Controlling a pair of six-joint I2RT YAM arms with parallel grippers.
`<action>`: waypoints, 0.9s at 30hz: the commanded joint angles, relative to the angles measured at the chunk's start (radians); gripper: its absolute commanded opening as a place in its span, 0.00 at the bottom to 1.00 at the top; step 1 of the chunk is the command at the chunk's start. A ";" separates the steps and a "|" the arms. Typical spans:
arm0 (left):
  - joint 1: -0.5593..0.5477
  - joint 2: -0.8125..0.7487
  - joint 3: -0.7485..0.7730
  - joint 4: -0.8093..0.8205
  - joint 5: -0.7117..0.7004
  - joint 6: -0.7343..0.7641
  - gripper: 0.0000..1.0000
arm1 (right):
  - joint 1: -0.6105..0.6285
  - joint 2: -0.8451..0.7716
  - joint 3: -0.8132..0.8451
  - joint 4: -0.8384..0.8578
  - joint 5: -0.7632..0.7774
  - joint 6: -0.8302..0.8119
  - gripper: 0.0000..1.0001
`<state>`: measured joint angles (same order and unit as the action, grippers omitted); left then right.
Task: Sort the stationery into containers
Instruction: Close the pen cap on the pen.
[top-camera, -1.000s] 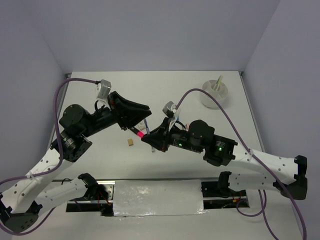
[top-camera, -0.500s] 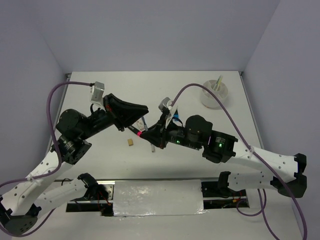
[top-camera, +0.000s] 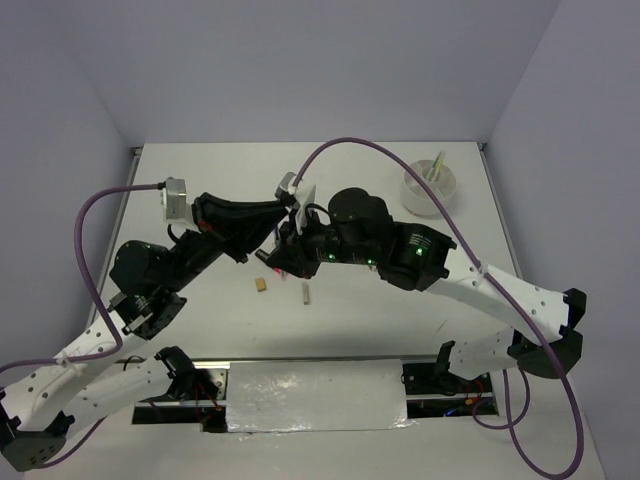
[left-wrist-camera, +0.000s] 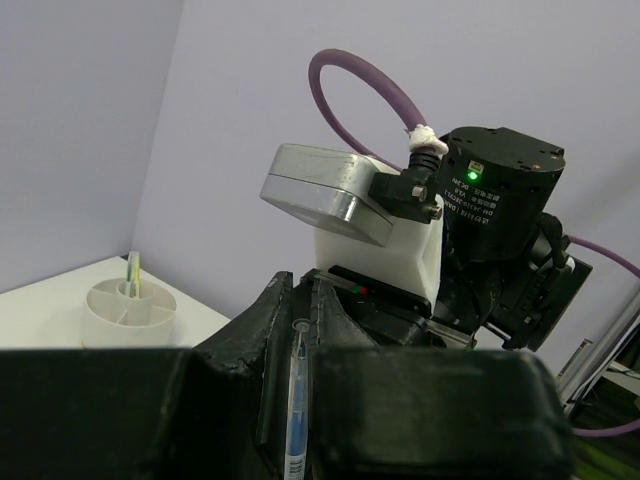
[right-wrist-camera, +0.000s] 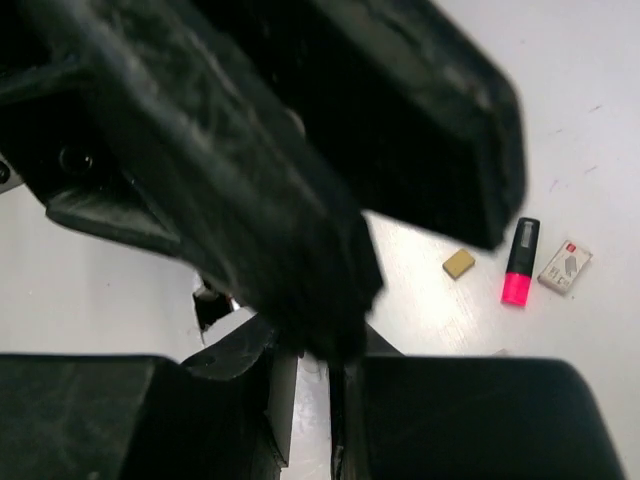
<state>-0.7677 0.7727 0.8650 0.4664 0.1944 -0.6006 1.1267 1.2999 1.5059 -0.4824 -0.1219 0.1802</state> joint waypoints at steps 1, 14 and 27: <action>-0.074 0.028 -0.077 -0.253 0.200 -0.015 0.00 | -0.054 -0.001 0.169 0.343 0.067 -0.005 0.00; -0.084 0.033 -0.047 -0.268 0.280 0.031 0.00 | -0.062 0.012 0.039 0.404 0.024 0.044 0.00; -0.084 0.010 0.224 -0.517 -0.289 0.044 0.95 | -0.076 -0.070 -0.277 0.545 0.093 0.108 0.00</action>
<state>-0.8097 0.7700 0.9913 0.0761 -0.0494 -0.5083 1.0878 1.2442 1.2694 -0.1471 -0.1310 0.2455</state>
